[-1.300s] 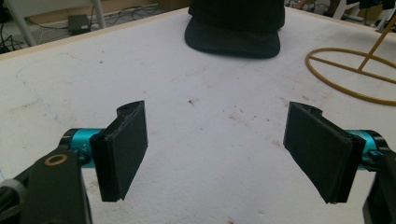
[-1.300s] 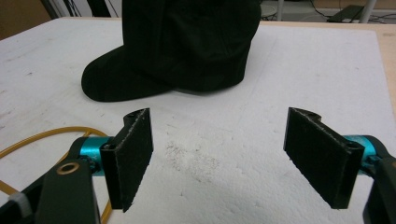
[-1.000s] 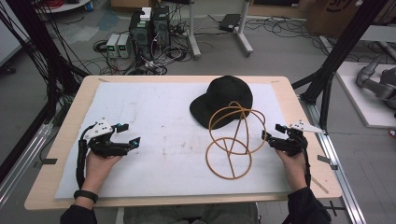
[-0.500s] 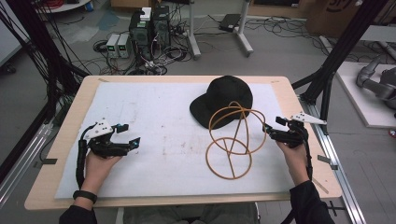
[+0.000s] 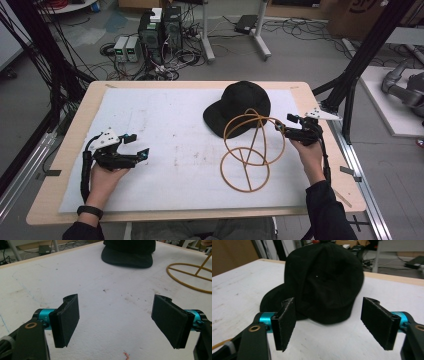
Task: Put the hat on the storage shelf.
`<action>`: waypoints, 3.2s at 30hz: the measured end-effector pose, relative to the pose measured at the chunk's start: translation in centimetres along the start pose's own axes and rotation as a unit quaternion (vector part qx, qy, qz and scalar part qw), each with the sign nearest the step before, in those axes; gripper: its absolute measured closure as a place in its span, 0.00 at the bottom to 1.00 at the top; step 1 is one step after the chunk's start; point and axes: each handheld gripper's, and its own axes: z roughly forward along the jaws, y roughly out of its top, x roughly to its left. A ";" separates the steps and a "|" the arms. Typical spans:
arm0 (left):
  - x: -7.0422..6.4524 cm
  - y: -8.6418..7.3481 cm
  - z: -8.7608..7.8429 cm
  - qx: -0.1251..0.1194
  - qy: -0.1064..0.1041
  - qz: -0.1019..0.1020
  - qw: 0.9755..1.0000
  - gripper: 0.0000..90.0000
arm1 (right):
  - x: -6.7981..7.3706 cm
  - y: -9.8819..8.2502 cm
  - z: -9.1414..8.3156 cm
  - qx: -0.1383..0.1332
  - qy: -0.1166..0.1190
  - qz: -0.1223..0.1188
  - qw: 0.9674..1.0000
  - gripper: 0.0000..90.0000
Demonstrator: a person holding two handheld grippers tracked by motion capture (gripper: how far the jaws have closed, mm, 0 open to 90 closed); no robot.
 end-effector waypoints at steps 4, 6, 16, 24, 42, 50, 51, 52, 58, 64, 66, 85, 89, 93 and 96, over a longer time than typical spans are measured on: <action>0.0 0.0 0.1 0.002 0.000 -0.001 1.000 0.25 | 0.2 1.1 1.7 0.008 0.024 -0.005 1.000 0.33; 0.0 0.0 0.1 0.003 0.000 0.000 1.000 0.25 | 0.3 1.7 2.5 0.014 0.030 -0.008 0.999 0.33; 0.0 -0.1 0.2 0.004 -0.001 -0.002 1.000 0.25 | 1.5 3.2 5.8 0.021 0.056 -0.031 0.998 0.37; 0.1 -0.1 0.3 0.008 -0.001 -0.001 1.000 0.25 | 2.3 3.2 8.3 0.032 0.060 -0.044 0.997 0.45; -0.1 -0.3 0.7 0.019 0.001 0.002 1.000 0.25 | 1.6 2.4 9.7 0.040 0.072 -0.036 0.996 0.65; 0.0 -0.3 0.6 0.023 0.005 0.002 1.000 0.25 | 1.3 2.6 9.3 0.039 0.086 -0.045 0.994 0.93; 0.0 -0.3 0.6 0.023 0.005 0.002 1.000 0.25 | 1.4 2.7 9.1 0.041 0.088 -0.049 0.994 0.96; 0.0 -0.3 0.7 0.023 0.005 0.001 1.000 0.25 | 1.4 2.8 9.0 0.039 0.091 -0.049 0.994 0.97; 0.0 -0.3 0.6 0.021 0.005 0.001 1.000 0.26 | 2.0 3.1 8.8 0.034 0.088 -0.065 0.993 0.98; 0.0 -0.3 0.6 0.022 0.004 0.000 1.000 0.26 | 2.0 3.6 8.0 0.017 0.087 -0.063 0.994 0.99; 0.0 -0.3 0.7 0.023 0.004 0.000 1.000 0.26 | 1.9 3.7 7.8 0.012 0.085 -0.060 0.994 0.99; -0.1 -0.3 0.5 0.023 0.006 0.003 1.000 0.26 | 2.8 9.2 3.0 -0.070 0.071 -0.054 0.994 0.99; -0.1 -0.3 0.6 0.022 0.005 0.003 1.000 0.26 | 3.5 10.6 1.7 -0.086 0.069 -0.060 0.992 0.99; -0.1 -0.3 0.6 0.023 0.005 0.002 1.000 0.26 | 4.0 12.0 0.6 -0.103 0.066 -0.064 0.990 0.99; -0.2 -0.3 0.6 0.023 0.005 0.004 1.000 0.26 | 4.4 12.9 0.0 -0.108 0.064 -0.064 0.990 0.99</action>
